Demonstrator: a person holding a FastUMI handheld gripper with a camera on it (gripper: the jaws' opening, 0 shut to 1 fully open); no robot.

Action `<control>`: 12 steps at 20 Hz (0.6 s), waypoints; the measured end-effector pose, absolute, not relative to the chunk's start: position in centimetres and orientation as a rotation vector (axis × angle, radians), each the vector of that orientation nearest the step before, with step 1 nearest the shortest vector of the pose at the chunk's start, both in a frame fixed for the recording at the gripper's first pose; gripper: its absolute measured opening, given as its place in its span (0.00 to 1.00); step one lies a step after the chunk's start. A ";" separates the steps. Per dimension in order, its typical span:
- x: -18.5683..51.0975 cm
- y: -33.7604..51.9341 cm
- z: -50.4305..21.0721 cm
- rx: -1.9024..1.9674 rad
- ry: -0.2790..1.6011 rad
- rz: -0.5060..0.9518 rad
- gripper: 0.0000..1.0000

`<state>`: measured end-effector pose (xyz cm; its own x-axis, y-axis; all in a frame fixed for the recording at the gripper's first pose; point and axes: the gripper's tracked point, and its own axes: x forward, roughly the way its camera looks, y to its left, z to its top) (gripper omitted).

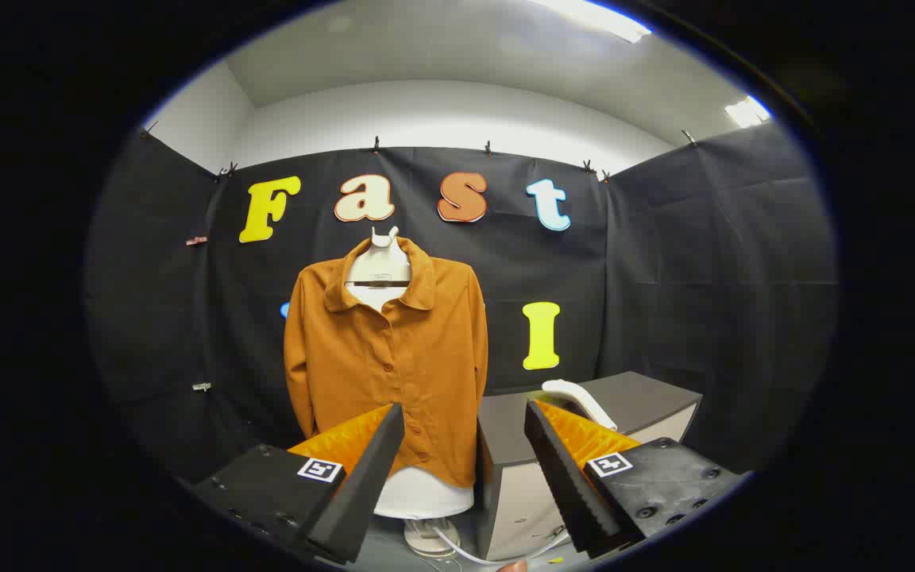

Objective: Iron the clothes twice with a garment steamer, once on the left side and once on the right side.

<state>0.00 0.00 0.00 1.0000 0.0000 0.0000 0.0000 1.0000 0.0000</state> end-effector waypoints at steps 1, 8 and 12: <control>-0.2 -0.2 0.2 0.004 0.002 0.000 0.96; -1.4 -0.7 1.9 -0.006 -0.003 0.012 0.96; -1.7 -0.5 2.0 -0.008 0.002 0.010 0.96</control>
